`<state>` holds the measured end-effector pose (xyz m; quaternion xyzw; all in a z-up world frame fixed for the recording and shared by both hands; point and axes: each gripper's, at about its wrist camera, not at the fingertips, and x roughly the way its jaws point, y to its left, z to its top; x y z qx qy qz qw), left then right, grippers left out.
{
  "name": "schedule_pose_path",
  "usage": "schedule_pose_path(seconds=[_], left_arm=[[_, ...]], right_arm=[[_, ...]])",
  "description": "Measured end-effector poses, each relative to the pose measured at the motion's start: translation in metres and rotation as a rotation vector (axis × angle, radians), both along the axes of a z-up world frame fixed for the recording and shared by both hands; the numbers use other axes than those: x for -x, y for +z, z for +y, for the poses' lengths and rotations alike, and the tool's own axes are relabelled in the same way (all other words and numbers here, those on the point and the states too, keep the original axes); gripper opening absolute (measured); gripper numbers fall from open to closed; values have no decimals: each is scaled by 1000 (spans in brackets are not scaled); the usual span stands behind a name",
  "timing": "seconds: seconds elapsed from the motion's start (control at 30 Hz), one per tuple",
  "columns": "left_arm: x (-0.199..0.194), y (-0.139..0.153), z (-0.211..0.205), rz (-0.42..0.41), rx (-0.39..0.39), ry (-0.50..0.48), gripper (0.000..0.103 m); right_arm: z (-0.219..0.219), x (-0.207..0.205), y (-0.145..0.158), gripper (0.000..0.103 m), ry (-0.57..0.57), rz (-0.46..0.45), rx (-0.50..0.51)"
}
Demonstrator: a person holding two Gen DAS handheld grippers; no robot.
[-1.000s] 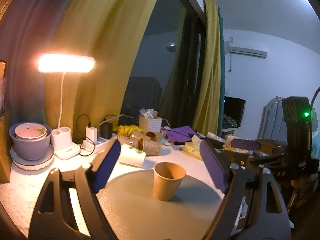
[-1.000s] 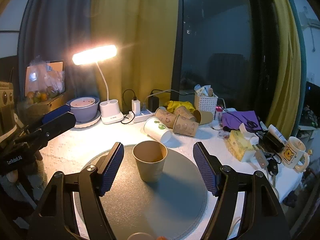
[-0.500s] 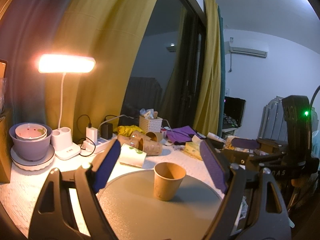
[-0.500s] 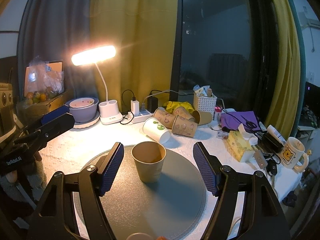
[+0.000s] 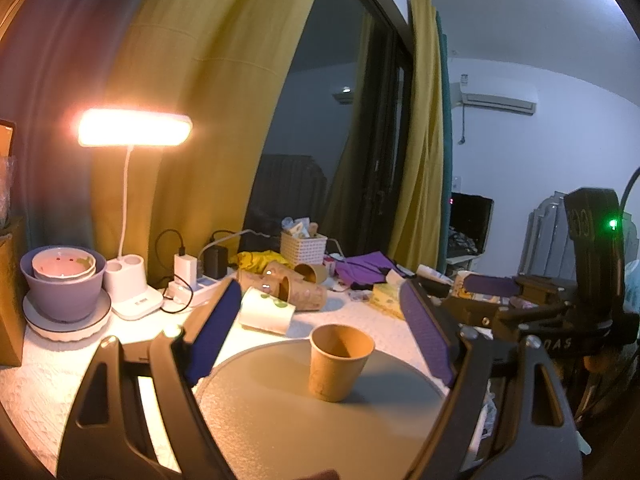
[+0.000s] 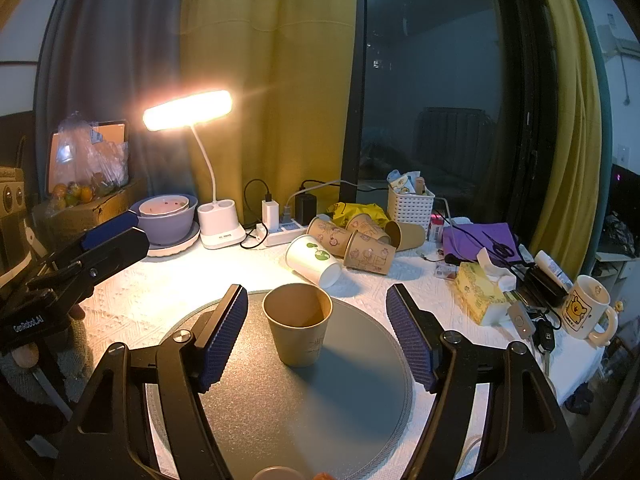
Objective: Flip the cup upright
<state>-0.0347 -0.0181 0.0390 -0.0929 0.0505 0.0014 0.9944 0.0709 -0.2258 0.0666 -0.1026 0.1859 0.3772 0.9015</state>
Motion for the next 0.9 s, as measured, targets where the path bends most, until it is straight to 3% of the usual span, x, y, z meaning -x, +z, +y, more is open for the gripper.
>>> schedule_pose_path(seconds=[0.37, 0.9], left_arm=[[-3, 2, -2, 13, -49, 81, 83], [-4, 0, -5, 8, -57, 49, 83]], right_arm=[[0, 0, -1, 75, 1, 4, 4], [-1, -3, -4, 75, 2, 12, 8]])
